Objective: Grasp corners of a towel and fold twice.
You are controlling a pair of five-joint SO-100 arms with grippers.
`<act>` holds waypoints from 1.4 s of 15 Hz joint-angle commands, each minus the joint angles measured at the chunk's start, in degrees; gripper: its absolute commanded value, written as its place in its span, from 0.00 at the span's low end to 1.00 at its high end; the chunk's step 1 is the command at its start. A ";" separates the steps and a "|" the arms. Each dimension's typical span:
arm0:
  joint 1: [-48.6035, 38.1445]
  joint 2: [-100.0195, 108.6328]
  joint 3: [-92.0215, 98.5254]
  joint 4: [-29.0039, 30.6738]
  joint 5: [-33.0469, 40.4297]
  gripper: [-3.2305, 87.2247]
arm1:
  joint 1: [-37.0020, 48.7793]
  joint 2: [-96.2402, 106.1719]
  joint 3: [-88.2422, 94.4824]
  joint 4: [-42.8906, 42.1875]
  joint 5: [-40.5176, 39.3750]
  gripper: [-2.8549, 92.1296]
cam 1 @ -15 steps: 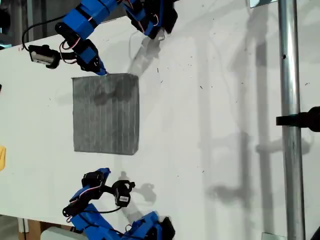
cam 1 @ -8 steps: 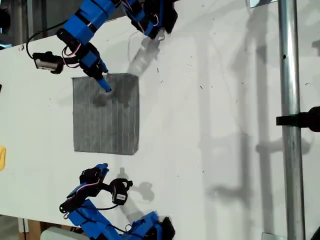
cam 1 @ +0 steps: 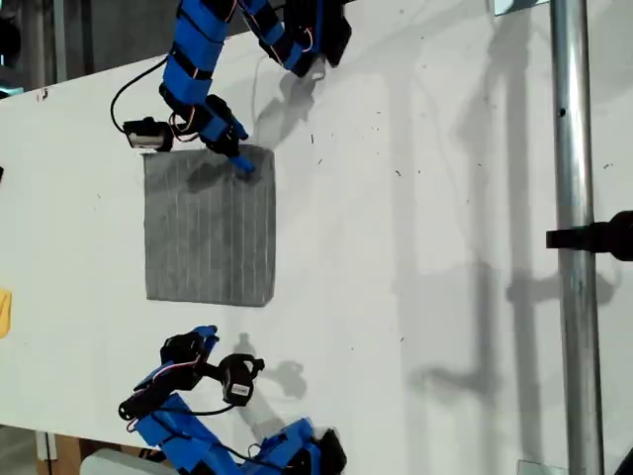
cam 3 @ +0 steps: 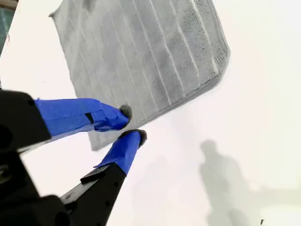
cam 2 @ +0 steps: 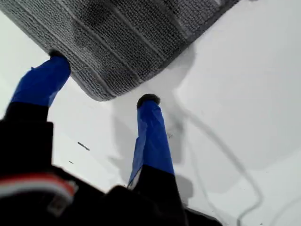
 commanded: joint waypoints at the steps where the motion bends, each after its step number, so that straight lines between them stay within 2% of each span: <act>1: 1.67 0.53 -3.43 0.53 -0.70 0.08 | -0.18 -1.23 1.85 -3.52 1.32 0.37; 3: 2.11 0.53 -3.52 0.53 -1.23 0.08 | -2.99 -6.50 1.14 -6.15 2.81 0.35; 4: 2.29 0.53 -3.52 0.53 -1.49 0.08 | -4.13 -8.53 -0.70 -5.80 2.90 0.28; 5: 2.46 0.53 -3.52 0.53 -1.67 0.08 | -4.92 -9.40 -1.58 -5.80 3.69 0.12; 8: 2.64 0.44 -3.69 0.44 -1.93 0.07 | -6.59 -8.79 -1.85 -6.86 4.48 0.03; 10: 3.08 0.26 -3.52 0.62 -1.67 0.11 | -7.38 -8.61 -1.93 -7.38 4.48 0.03; 12: 5.01 0.00 -4.57 0.35 1.23 0.29 | -7.29 -8.61 -1.93 -7.47 4.39 0.03; 13: 6.15 -0.53 -6.59 0.26 3.43 0.34 | -7.29 -8.70 -1.93 -7.47 4.31 0.03; 17: 8.88 -9.84 -15.56 2.46 11.51 0.36 | -7.56 -8.61 -1.76 -7.47 4.39 0.03; 21: 9.14 -23.47 -15.73 -3.34 10.20 0.35 | -7.91 -8.35 -1.58 -7.65 4.48 0.03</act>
